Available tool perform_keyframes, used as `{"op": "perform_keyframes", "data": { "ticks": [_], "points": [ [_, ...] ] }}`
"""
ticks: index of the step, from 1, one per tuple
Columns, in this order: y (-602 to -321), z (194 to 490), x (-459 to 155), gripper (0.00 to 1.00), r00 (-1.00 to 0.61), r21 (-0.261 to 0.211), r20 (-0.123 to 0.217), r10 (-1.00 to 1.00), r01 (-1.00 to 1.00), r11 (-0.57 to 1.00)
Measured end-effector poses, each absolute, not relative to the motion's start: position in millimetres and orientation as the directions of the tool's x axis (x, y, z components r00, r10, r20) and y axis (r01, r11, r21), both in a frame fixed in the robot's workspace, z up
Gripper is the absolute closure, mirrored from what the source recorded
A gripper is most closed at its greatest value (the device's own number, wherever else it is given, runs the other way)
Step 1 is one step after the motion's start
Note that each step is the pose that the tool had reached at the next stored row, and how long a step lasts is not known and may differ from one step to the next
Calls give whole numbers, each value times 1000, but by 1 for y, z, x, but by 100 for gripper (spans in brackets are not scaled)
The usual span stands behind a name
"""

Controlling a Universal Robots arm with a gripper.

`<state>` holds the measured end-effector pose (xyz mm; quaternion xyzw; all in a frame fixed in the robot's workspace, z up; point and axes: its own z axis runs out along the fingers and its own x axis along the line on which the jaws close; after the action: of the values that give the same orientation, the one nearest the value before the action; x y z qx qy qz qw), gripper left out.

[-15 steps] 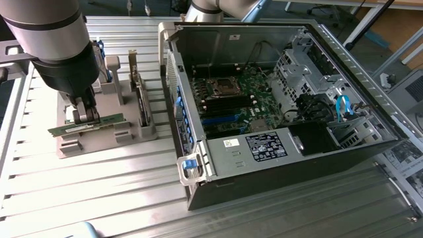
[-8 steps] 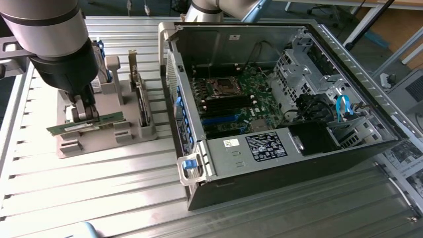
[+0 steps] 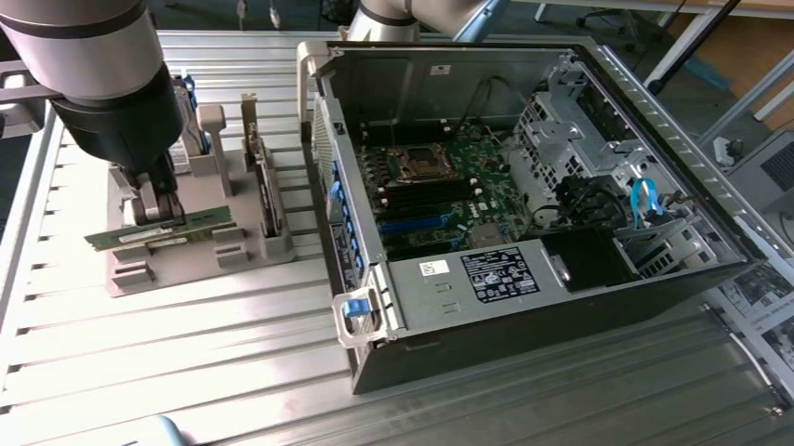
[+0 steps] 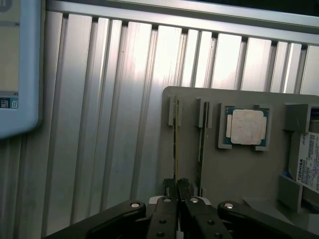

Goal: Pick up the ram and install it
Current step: 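Pick up the ram and move it above insertion slot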

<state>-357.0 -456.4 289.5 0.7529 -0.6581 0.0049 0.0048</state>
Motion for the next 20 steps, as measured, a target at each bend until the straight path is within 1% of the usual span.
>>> {"op": "perform_keyframes", "data": {
  "ticks": [20],
  "points": [
    [-456, 307, -357, 87, 134, 1, 14, -991, -991, -134]
  ]
}}
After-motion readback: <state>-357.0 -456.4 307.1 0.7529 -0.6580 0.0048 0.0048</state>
